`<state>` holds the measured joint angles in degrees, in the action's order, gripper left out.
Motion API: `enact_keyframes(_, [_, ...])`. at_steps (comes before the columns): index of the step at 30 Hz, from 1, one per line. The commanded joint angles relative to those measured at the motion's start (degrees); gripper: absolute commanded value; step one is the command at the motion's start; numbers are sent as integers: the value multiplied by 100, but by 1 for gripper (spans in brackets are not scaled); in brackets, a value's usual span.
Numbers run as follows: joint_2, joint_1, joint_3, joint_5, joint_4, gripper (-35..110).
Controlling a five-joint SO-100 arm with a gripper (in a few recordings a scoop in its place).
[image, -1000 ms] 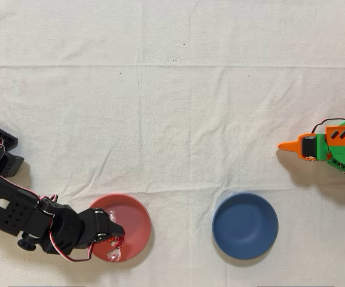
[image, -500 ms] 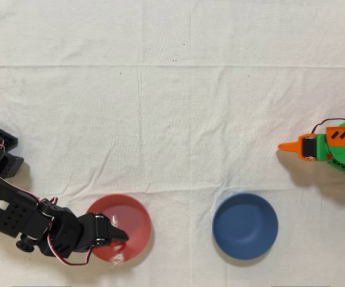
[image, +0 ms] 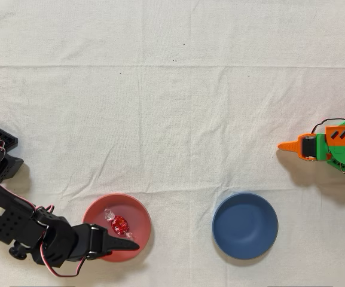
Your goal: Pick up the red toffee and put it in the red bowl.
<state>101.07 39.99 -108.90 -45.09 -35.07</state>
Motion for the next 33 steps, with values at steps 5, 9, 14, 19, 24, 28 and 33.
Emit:
enact_keyframes(5, [747,26,299,97,-88,32])
enact_keyframes(9, [1151,-202,272,519,-149,20])
enact_keyframes(14, [1863,-817,18,1116,-396,6])
enact_keyframes(19, [2839,-1380,-519,1564,-791,1])
enact_keyframes(24, [3981,-1898,-1187,2065,-1468,1])
enact_keyframes(28, [5001,-2206,-2048,2250,-1318,1])
enact_keyframes(33, [6855,-2584,-3674,2338,-1116,1])
